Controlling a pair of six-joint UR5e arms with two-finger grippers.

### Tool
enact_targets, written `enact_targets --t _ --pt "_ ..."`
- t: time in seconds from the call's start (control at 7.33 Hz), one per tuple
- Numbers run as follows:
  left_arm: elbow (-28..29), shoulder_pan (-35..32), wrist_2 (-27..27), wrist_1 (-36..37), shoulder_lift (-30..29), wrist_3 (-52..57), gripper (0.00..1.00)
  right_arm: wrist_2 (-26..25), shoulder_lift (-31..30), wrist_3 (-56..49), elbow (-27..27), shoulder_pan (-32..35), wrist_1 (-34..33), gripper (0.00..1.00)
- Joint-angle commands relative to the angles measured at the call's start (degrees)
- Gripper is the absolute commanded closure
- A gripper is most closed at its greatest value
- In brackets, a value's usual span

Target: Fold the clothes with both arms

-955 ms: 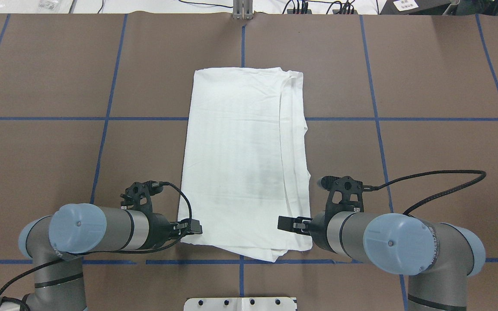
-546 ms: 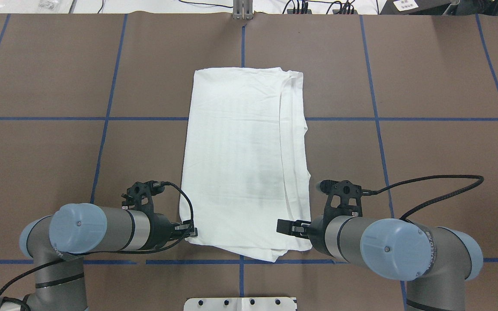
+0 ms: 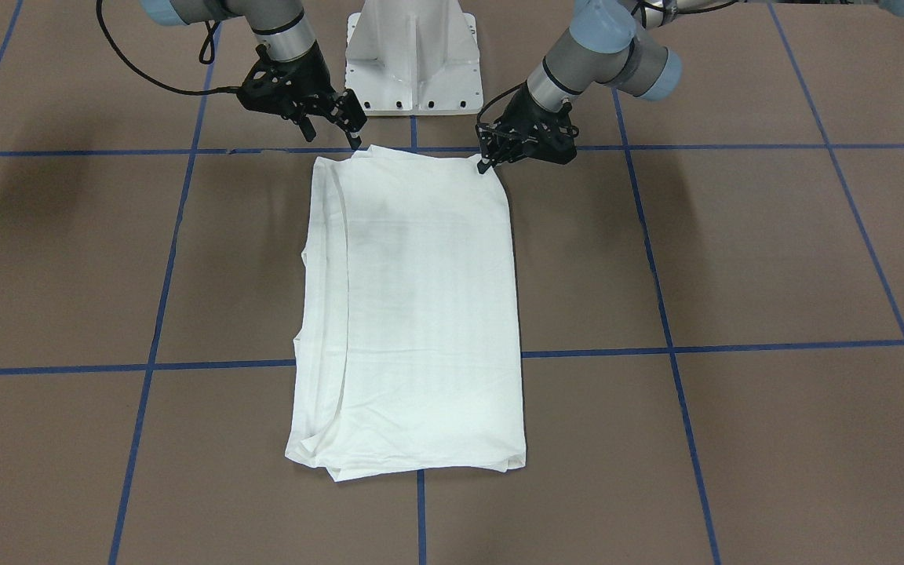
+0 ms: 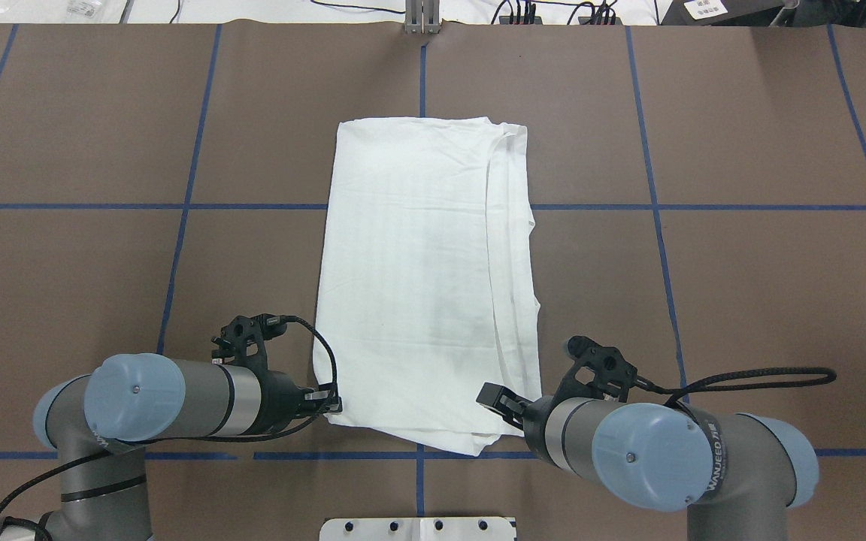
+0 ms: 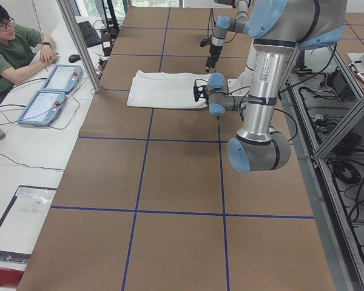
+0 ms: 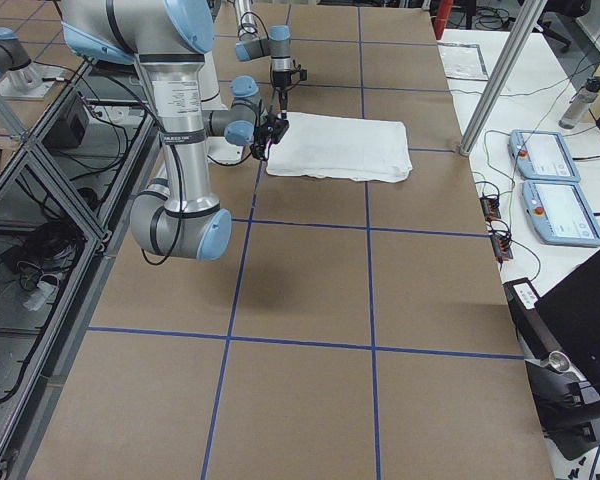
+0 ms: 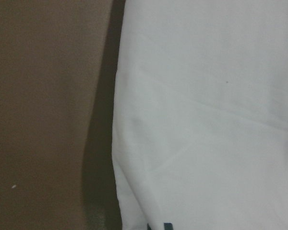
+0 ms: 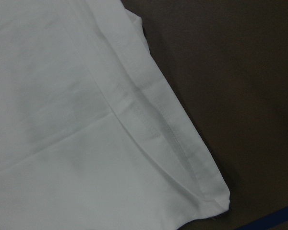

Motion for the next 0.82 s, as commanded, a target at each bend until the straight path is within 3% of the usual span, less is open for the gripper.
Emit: enact_targets --t 0.0,0.68 --pt "-0.2 0.0 -0.1 0.0 -0.1 0.0 1.00 -0.4 2.7 13.8 -2.8 -0.7 -3.4 0.03" --pt "-0.3 0.0 0.0 0.0 -0.1 0.0 1.00 -1.5 7.9 18.7 -9.0 -1.0 -5.2 0.07"
